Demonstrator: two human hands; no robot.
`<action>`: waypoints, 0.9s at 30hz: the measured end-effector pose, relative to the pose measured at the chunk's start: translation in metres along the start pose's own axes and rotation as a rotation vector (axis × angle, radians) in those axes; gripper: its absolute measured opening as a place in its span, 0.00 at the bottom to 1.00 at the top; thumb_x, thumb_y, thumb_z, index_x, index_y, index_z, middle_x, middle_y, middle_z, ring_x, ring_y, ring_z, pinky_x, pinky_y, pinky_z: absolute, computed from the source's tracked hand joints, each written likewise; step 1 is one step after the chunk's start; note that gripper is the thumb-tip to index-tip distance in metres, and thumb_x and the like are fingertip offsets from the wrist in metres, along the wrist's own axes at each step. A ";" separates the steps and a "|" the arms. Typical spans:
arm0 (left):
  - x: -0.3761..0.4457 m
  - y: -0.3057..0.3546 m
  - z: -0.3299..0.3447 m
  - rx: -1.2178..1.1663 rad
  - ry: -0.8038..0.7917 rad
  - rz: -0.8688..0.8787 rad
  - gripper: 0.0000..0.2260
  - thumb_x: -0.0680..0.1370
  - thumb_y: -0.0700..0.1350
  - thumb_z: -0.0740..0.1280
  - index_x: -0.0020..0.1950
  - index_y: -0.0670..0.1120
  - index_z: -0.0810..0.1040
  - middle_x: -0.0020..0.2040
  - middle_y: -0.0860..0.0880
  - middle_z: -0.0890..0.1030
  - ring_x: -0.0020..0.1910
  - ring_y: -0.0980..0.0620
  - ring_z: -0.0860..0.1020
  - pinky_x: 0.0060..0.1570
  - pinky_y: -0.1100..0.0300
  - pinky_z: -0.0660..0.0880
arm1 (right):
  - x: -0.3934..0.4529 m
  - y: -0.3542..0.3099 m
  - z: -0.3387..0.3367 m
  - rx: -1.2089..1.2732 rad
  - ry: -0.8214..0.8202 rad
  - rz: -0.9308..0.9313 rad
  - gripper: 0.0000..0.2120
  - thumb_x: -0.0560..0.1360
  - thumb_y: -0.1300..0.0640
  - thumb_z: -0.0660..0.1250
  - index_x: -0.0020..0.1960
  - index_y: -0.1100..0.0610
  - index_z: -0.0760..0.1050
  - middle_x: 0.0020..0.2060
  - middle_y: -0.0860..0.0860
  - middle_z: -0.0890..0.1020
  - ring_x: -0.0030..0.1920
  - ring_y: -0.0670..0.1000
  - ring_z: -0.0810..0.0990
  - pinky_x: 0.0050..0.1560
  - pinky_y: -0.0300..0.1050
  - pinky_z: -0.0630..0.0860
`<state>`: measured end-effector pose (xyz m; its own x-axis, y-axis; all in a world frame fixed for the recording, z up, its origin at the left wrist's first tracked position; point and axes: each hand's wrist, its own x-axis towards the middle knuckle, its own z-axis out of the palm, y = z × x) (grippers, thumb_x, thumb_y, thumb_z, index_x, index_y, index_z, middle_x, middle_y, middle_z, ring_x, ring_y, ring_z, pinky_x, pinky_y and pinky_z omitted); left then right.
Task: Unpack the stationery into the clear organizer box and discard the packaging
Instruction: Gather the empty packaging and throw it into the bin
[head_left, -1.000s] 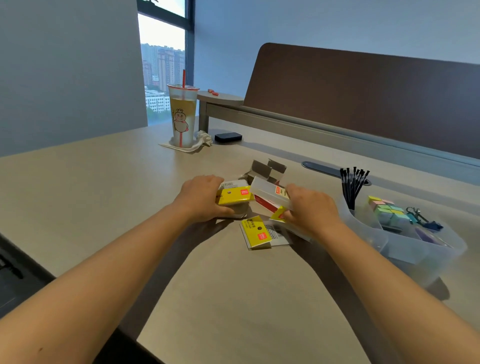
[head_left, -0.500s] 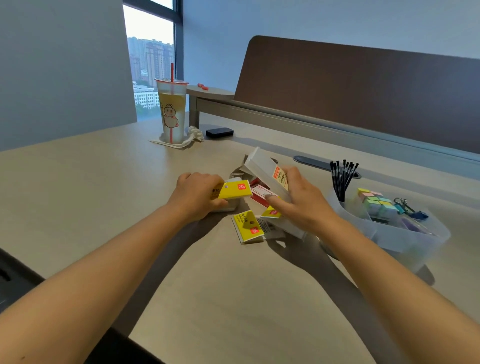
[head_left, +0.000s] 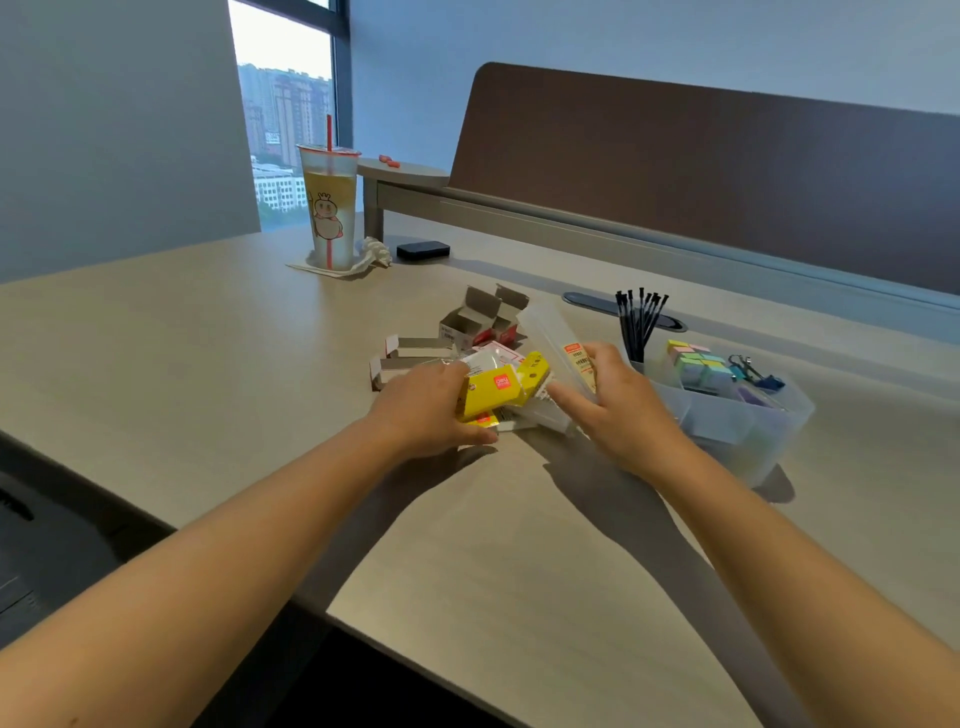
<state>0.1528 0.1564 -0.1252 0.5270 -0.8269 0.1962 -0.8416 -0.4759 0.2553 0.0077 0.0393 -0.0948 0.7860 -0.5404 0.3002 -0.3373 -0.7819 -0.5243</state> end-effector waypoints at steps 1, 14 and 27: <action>0.001 0.001 0.001 0.041 -0.015 -0.012 0.33 0.67 0.63 0.67 0.65 0.47 0.65 0.64 0.46 0.72 0.60 0.47 0.71 0.55 0.52 0.72 | -0.002 0.001 0.001 0.014 -0.005 0.019 0.26 0.75 0.48 0.60 0.68 0.57 0.58 0.64 0.56 0.71 0.59 0.55 0.73 0.52 0.48 0.75; -0.008 -0.012 -0.010 0.323 0.000 0.127 0.15 0.77 0.51 0.58 0.58 0.44 0.73 0.53 0.45 0.79 0.48 0.49 0.76 0.41 0.63 0.68 | -0.007 0.001 0.013 0.100 -0.038 0.078 0.25 0.75 0.48 0.60 0.67 0.56 0.58 0.63 0.56 0.71 0.56 0.57 0.75 0.47 0.47 0.77; -0.012 -0.023 -0.005 0.239 0.186 0.102 0.13 0.78 0.48 0.56 0.61 0.46 0.69 0.57 0.45 0.78 0.54 0.48 0.75 0.41 0.61 0.66 | 0.000 -0.003 0.024 0.216 -0.035 0.096 0.25 0.75 0.48 0.61 0.67 0.56 0.59 0.61 0.56 0.73 0.50 0.55 0.77 0.38 0.42 0.76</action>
<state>0.1665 0.1790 -0.1291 0.4325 -0.8155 0.3846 -0.8834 -0.4687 -0.0003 0.0216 0.0490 -0.1127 0.7743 -0.5952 0.2147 -0.2961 -0.6407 -0.7084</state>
